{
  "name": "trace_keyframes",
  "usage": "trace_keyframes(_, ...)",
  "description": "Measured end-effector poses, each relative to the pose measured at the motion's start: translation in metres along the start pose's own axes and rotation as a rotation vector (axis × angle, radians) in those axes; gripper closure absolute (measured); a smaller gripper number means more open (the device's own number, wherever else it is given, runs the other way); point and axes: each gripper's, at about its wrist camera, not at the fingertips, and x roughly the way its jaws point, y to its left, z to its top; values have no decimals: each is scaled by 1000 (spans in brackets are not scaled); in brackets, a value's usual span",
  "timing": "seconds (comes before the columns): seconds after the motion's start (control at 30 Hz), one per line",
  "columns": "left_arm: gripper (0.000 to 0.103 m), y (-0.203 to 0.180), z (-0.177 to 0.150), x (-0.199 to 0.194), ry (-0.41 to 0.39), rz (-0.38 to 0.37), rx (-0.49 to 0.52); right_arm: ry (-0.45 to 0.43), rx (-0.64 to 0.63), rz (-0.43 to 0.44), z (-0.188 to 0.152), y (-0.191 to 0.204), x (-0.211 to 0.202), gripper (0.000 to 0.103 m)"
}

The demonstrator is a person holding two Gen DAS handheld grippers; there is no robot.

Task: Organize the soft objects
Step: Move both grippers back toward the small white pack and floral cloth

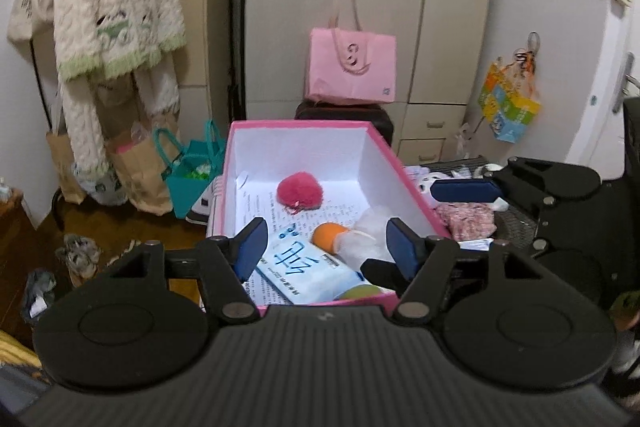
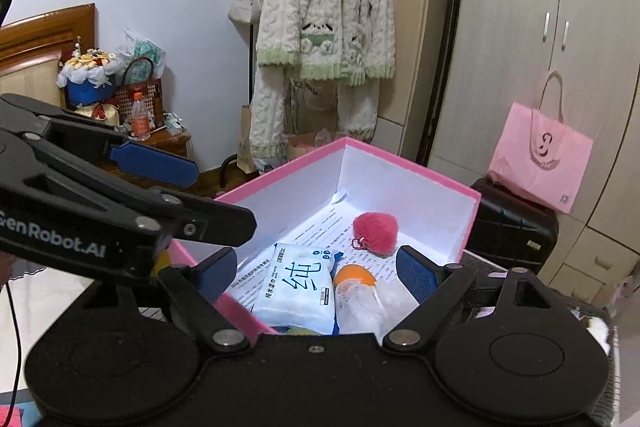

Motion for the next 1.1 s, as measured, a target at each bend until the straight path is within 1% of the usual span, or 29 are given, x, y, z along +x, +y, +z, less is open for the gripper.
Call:
trace_keyframes(0.17, 35, -18, 0, -19, -17, -54, 51, -37, -6, 7, -5, -8, -38, 13)
trace_keyframes(0.23, 34, -25, 0, -24, -28, -48, 56, -50, 11, 0, -11, -12, -52, 13)
trace_keyframes(0.3, 34, -32, -1, -29, -35, -60, 67, -57, 18, -8, -17, -16, -65, 13)
trace_keyframes(0.47, 34, -55, -3, -37, -43, -98, 98, -86, 37, -52, -37, -34, -100, 13)
trace_keyframes(0.57, 33, -72, -6, -37, -41, -115, 128, -96, 66, -95, -52, -50, -117, 13)
trace_keyframes(0.73, 32, -98, -13, -29, -11, -175, 156, -71, 124, -148, -74, -75, -128, 13)
trace_keyframes(0.93, 31, -125, -20, -9, 25, -237, 176, -54, 199, -134, -91, -102, -128, 13)
trace_keyframes(1.1, 31, -146, -23, 15, 58, -269, 190, -55, 246, -134, -103, -124, -123, 13)
